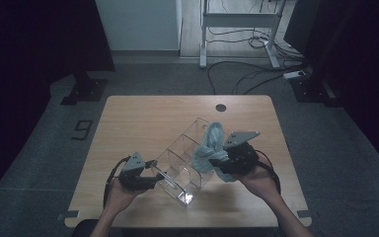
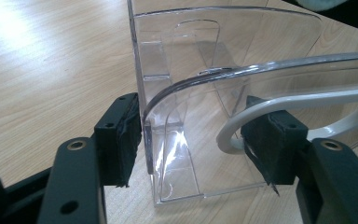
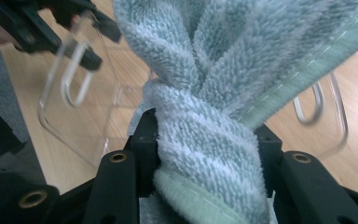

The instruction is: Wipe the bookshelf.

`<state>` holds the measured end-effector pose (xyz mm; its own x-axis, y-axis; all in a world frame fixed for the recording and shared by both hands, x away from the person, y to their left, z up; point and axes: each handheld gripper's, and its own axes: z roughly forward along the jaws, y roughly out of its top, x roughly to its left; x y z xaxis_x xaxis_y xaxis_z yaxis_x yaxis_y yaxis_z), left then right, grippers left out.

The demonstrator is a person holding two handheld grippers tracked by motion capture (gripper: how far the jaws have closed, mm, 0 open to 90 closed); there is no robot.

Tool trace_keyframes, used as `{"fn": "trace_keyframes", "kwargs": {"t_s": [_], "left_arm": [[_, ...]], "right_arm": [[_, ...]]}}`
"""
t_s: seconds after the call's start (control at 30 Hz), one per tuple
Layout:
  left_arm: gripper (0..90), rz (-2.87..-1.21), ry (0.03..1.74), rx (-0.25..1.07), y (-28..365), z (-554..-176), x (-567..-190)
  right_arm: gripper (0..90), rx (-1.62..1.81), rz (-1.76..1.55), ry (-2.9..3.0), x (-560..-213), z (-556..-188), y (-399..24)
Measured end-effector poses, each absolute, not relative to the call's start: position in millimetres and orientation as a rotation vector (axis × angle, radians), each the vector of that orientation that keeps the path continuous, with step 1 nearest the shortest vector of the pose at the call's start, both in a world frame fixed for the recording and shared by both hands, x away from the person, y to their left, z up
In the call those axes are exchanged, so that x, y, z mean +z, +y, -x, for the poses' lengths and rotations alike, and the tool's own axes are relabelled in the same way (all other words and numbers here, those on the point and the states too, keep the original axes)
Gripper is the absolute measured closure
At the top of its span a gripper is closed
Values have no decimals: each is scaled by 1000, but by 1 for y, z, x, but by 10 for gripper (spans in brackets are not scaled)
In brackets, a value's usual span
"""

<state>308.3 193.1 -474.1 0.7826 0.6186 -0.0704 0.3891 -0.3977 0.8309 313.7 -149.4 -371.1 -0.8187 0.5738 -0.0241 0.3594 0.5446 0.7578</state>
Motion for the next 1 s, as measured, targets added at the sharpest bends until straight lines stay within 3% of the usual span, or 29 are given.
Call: {"fn": "trace_keyframes", "kwargs": {"t_s": [0.33, 1.0], "left_arm": [[392, -2035, 756, 316, 193, -308, -474], [399, -2035, 754, 314, 193, -310, -474]], "right_arm": [[555, 1150, -703, 2564, -366, -337, -96], [556, 1044, -681, 2645, -409, -382, -21]]}}
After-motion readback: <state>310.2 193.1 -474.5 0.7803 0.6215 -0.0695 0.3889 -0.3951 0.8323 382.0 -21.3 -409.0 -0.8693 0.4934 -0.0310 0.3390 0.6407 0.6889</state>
